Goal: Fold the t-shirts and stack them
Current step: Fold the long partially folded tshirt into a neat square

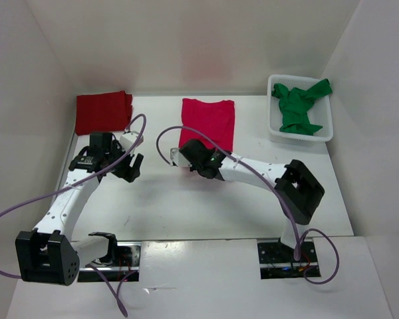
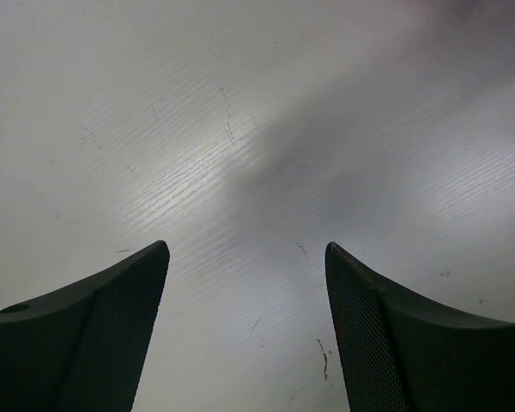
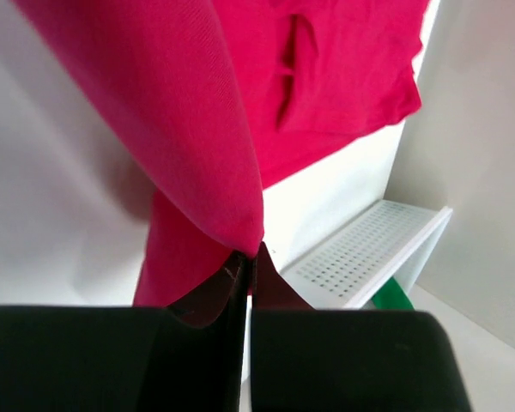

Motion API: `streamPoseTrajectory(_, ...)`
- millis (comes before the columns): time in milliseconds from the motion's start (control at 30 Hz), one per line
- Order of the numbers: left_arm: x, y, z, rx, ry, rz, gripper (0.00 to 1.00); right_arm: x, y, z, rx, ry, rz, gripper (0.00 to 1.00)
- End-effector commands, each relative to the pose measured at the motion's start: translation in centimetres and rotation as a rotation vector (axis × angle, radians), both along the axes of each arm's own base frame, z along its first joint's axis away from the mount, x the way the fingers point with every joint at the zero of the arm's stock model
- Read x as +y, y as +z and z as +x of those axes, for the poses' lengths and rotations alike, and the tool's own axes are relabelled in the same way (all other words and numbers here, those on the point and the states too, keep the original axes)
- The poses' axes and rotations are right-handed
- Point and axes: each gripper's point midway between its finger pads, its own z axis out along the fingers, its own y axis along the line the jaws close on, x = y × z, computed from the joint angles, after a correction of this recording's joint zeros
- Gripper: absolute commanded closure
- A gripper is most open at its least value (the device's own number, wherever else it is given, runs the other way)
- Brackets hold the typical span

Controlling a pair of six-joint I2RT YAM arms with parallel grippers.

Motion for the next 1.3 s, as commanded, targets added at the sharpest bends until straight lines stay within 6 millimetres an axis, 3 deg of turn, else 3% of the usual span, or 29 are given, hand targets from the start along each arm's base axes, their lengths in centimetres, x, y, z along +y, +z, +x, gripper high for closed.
streamPoseTrajectory(0, -0.5, 0.8, 0.5, -0.018, -0.02, -0.017, 0.19, 0.2, 2.6, 2.1, -0.037, 0.034, -0.004, 1.0)
streamPoseTrajectory(67, -0.5, 0.8, 0.5, -0.018, -0.02, -0.017, 0.19, 0.6, 3.8, 3.3, -0.069, 0.041, 0.005, 1.0)
streamPoseTrajectory(200, -0.5, 0.9, 0.7, -0.018, -0.02, -0.017, 0.19, 0.8, 4.4, 5.6, -0.085, 0.024, 0.016, 1.0)
streamPoseTrajectory(400, -0.2, 0.8, 0.8, -0.022, -0.015, 0.003, 0.19, 2.3, 5.0, 7.3, -0.092, 0.058, 0.043, 1.0)
streamPoseTrajectory(600, -0.6, 0.6, 0.7, -0.013, -0.03, 0.011, 0.19, -0.1, 6.9, 11.1, -0.137, -0.005, 0.062, 1.0)
streamPoseTrajectory(733, -0.7, -0.2, 0.8, 0.005, -0.033, 0.02, 0.19, -1.2, 7.1, 12.8, -0.149, -0.026, 0.078, 1.0)
streamPoseTrajectory(867, -0.6, -0.5, 0.8, 0.013, -0.028, 0.028, 0.19, -3.2, 7.5, 16.2, -0.195, -0.089, 0.099, 1.0)
streamPoseTrajectory(1167, -0.3, -1.3, 0.9, 0.038, -0.026, 0.06, 0.19, -3.6, 9.3, 22.5, -0.319, -0.123, 0.113, 1.0)
streamPoseTrajectory(1233, -0.5, -1.6, 0.9, 0.047, -0.035, 0.061, 0.19, -3.6, 9.9, 23.5, -0.346, -0.128, 0.12, 1.0)
streamPoseTrajectory(1267, -0.3, -1.6, 0.9, 0.046, -0.028, 0.07, 0.19, -3.6, 11.3, 24.2, -0.372, -0.127, 0.145, 1.0)
